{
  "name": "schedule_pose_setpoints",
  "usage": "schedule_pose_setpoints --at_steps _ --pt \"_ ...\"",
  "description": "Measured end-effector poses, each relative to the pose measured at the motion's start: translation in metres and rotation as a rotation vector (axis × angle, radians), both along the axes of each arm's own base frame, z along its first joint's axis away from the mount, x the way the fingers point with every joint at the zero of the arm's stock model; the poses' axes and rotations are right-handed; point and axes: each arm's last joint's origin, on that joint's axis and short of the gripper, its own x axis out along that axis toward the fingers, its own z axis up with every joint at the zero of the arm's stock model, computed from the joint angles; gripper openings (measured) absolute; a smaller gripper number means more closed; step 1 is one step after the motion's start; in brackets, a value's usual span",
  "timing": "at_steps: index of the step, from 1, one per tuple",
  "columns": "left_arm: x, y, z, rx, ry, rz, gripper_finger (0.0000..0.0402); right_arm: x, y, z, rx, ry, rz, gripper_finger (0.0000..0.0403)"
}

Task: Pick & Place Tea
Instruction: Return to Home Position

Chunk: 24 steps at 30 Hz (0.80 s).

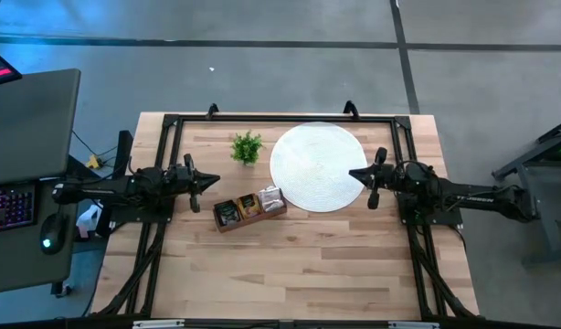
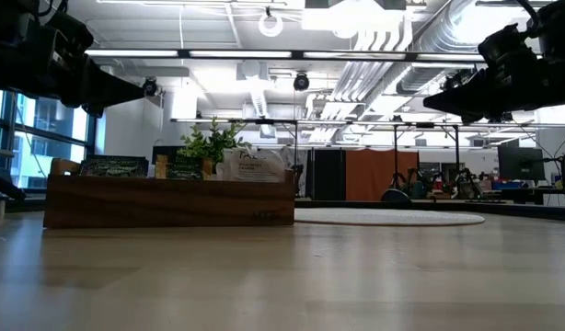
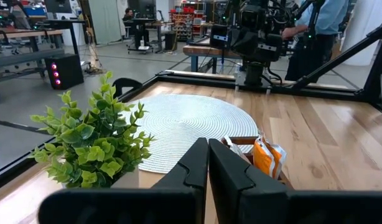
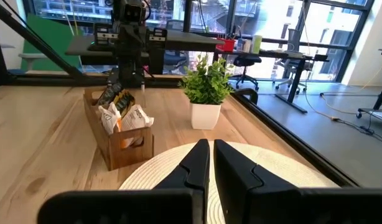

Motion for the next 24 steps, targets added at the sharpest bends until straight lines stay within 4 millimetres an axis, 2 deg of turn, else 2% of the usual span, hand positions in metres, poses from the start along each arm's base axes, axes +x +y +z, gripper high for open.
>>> schedule_pose_setpoints --at_steps 24 --pt "0.0000 0.0000 0.0000 0.000 0.000 0.000 0.0010 0.0000 0.0000 0.0000 0.000 0.000 0.001 0.0020"
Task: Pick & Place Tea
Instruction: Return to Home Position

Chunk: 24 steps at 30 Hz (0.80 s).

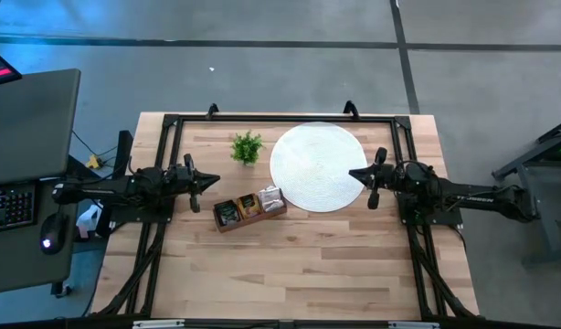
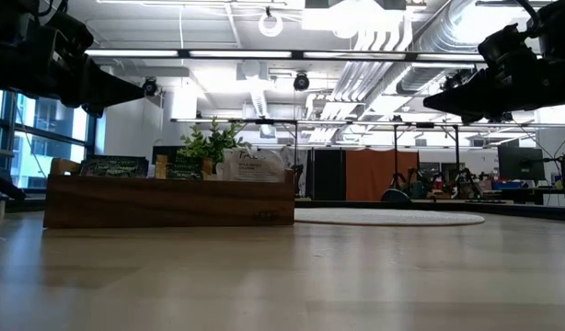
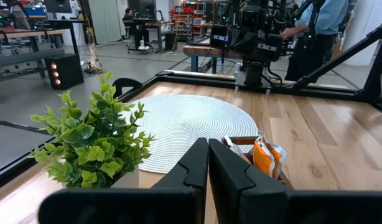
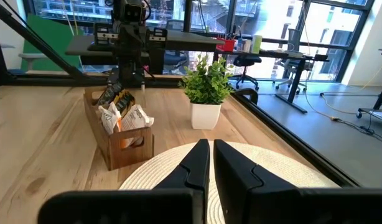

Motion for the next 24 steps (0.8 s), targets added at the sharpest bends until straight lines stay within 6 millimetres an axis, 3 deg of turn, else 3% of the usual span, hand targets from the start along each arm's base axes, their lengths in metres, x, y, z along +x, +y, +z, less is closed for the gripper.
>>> schedule_pose_setpoints --at_steps 24 --pt "0.0000 0.0000 0.0000 0.000 0.000 0.000 0.0010 0.0000 0.0000 0.0000 0.000 0.000 0.000 0.0019"
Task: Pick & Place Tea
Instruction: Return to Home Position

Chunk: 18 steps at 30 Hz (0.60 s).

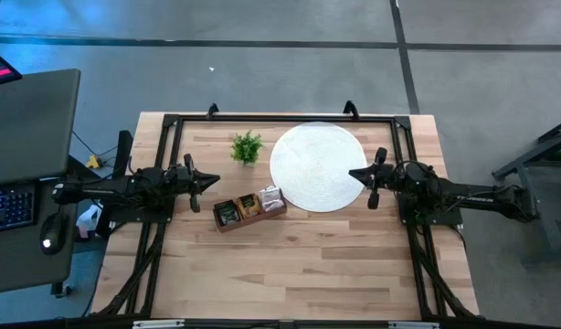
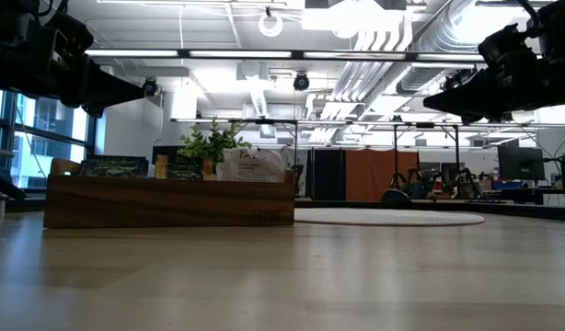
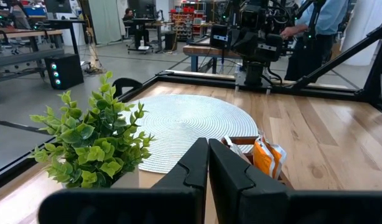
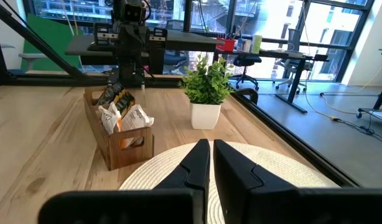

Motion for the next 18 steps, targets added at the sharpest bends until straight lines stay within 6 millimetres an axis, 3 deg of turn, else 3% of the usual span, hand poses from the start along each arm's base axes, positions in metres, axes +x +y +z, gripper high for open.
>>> schedule_pose_setpoints --at_steps 18 --pt "0.0000 0.0000 0.0000 0.000 0.000 0.000 0.0010 0.0000 0.0000 0.0000 0.000 0.000 0.000 0.0019"
